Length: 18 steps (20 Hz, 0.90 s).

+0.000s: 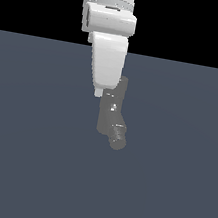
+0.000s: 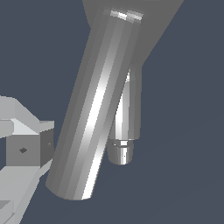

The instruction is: Turn on the faucet by rotating a designated handle.

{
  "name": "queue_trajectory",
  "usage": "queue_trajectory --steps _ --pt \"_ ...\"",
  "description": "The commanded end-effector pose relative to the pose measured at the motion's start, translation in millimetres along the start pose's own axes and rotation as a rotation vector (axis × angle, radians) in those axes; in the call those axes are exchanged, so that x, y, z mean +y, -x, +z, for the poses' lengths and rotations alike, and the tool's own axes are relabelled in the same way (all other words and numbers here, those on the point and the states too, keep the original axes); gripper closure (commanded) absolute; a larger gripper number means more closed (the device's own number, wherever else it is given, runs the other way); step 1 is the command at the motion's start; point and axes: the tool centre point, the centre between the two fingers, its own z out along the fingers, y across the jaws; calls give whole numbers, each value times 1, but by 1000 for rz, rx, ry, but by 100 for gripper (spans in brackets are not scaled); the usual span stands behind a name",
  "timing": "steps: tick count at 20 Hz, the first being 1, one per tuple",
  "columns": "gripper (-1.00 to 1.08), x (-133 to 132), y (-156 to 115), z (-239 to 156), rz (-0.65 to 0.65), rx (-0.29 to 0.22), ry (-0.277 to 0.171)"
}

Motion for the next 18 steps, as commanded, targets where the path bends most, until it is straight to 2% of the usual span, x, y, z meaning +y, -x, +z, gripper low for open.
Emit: queue_trajectory --steps 1,4,18 --pt "108 9 -11 0 9 0 2" --pt "108 8 -8 0 1 0 1" --pt "108 8 -87 0 6 1 2"
